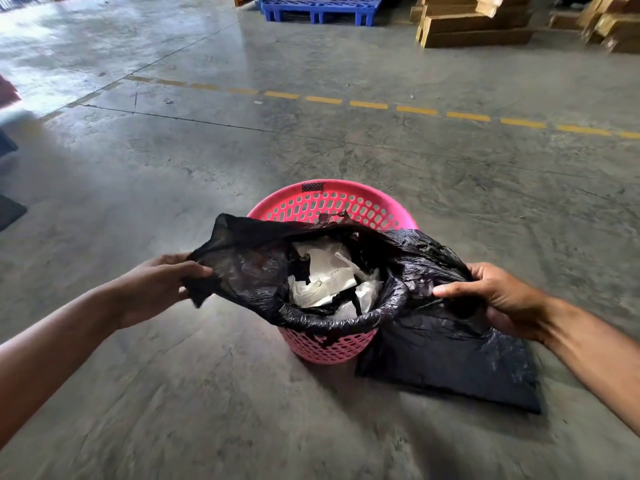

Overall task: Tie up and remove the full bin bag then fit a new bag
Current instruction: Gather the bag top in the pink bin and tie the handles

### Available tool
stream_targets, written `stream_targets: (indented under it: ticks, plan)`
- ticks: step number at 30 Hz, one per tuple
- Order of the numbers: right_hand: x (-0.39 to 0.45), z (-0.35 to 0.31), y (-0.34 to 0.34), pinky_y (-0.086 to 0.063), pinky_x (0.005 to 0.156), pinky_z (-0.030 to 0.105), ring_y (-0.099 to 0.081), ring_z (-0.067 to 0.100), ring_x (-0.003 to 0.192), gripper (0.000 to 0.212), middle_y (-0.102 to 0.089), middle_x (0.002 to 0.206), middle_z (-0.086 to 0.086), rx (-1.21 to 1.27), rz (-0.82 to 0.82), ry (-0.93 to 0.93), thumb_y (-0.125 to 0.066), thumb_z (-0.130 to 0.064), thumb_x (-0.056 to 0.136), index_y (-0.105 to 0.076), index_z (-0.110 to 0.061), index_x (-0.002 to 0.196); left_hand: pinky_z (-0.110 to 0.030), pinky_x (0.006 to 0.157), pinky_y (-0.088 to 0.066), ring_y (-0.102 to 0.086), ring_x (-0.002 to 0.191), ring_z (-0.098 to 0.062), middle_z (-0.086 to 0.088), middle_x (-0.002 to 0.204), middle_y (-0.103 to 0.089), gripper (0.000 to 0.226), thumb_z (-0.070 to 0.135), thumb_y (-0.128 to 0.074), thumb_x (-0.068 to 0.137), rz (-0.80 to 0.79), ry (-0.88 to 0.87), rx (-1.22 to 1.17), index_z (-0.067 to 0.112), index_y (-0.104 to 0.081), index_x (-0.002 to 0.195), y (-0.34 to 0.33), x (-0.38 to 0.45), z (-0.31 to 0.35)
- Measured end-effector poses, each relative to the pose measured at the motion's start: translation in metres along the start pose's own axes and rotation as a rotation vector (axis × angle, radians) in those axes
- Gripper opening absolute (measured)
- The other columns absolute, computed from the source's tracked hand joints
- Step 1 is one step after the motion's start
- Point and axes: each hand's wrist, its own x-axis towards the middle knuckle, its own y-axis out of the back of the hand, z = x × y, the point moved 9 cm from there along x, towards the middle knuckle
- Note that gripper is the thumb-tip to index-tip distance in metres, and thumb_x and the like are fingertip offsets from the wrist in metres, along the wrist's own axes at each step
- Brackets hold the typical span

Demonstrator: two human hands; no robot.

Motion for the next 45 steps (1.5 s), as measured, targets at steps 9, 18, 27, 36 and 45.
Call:
stream_targets:
  ticks: [9,18,27,36,45]
  plan:
    - [-0.010,-0.080,-0.011,-0.042,0.038,0.016,-0.062,0.005,0.049,0.023,-0.060,0.069,0.004,-0.032,-0.034,0.067,-0.069,0.002,0.068,-0.058,-0.010,0.084,-0.023,0.061,-0.060,-0.072,0.067,-0.015,-0.012,0.083,-0.075,0.074,0.054,-0.098,0.040,-0.024,-0.048,0.111,0.001,-0.076,0.087,-0.021,-0.007,0.063]
    - [-0.016,-0.010,-0.031,-0.039,0.061,0.029,-0.064,0.018,0.071,0.063,-0.063,0.086,0.009,-0.260,-0.039,-0.198,-0.093,-0.005,0.051,-0.058,-0.012,0.104,-0.045,0.099,-0.044,-0.065,0.106,-0.028,-0.031,0.121,-0.069,0.058,0.043,-0.077,0.082,-0.146,0.097,0.357,-0.004,-0.069,0.115,-0.045,-0.030,0.026]
    - [-0.021,-0.070,-0.053,-0.044,0.047,0.016,-0.058,0.007,0.056,0.031,-0.062,0.070,-0.001,-0.013,-0.150,-0.035,-0.092,-0.014,0.050,-0.071,-0.022,0.071,-0.021,0.056,-0.051,-0.055,0.057,-0.014,-0.007,0.066,-0.060,0.021,0.027,-0.070,0.084,-0.078,0.003,0.032,0.008,-0.068,0.076,-0.063,-0.039,0.067]
    - [0.039,-0.151,0.027,-0.042,0.044,0.018,-0.051,0.013,0.049,0.022,-0.061,0.066,0.003,-0.253,0.457,0.062,-0.058,-0.030,0.095,-0.061,-0.020,0.075,-0.023,0.053,-0.044,-0.058,0.048,-0.012,-0.005,0.053,-0.065,0.041,0.033,-0.060,0.099,0.573,-0.263,0.747,-0.002,-0.073,0.082,0.013,0.026,0.170]
    - [0.030,-0.211,0.039,-0.046,0.061,0.029,-0.058,0.021,0.054,0.040,-0.064,0.047,-0.001,-0.600,0.938,0.360,-0.061,-0.040,0.083,-0.072,-0.015,0.055,-0.027,0.066,-0.049,-0.063,0.076,-0.013,-0.001,0.087,-0.072,0.027,0.024,-0.057,0.086,0.396,-0.361,-0.242,0.019,-0.067,0.061,-0.016,0.060,0.187]
